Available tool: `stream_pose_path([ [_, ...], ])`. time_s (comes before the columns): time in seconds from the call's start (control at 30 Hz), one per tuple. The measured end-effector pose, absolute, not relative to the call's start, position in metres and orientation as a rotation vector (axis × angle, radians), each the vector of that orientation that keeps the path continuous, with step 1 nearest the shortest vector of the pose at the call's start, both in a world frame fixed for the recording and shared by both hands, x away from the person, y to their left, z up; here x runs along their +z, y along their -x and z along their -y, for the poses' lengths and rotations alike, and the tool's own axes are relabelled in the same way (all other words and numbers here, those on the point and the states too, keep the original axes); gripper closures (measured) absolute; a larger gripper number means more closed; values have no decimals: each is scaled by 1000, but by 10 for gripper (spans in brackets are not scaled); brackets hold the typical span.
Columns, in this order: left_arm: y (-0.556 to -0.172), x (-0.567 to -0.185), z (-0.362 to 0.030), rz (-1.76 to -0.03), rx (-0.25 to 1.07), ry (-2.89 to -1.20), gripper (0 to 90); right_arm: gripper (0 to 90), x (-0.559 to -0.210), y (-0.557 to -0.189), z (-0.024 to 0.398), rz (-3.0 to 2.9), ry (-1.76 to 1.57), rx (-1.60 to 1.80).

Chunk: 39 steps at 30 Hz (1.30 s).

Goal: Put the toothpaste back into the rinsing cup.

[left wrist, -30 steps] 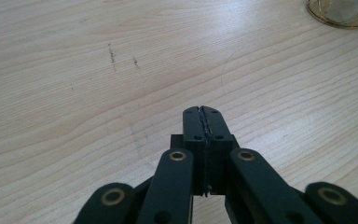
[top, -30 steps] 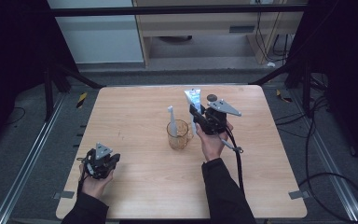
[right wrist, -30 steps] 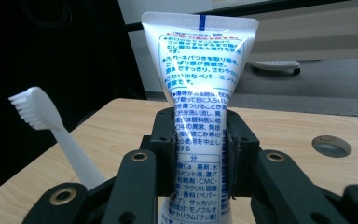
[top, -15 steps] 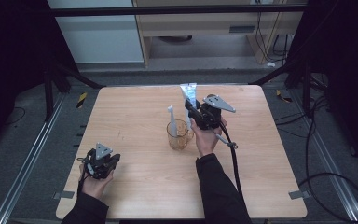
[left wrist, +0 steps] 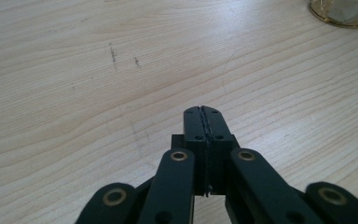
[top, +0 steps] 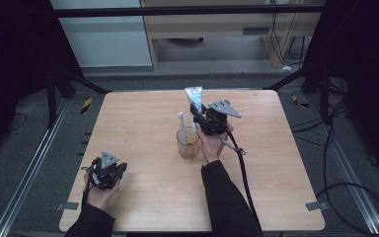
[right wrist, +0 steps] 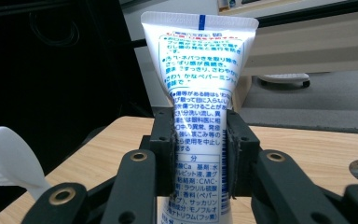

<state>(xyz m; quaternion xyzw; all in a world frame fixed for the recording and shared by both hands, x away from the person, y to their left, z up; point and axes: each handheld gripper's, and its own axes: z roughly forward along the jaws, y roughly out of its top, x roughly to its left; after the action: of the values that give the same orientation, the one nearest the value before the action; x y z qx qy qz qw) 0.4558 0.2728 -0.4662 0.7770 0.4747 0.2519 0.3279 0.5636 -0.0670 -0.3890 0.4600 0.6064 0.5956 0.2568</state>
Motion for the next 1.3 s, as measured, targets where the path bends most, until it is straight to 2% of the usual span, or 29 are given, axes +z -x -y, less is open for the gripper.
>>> stream_pose_path([
  [0.73, -456, -466, -274, -1246, 660, -2027, 898, 684, -411, -574, 47, -1695, -1262, 1586],
  [1.3, -456, -466, -273, -1245, 662, -2027, 898, 657, -425, -572, 49, -1783, -1275, 1537],
])
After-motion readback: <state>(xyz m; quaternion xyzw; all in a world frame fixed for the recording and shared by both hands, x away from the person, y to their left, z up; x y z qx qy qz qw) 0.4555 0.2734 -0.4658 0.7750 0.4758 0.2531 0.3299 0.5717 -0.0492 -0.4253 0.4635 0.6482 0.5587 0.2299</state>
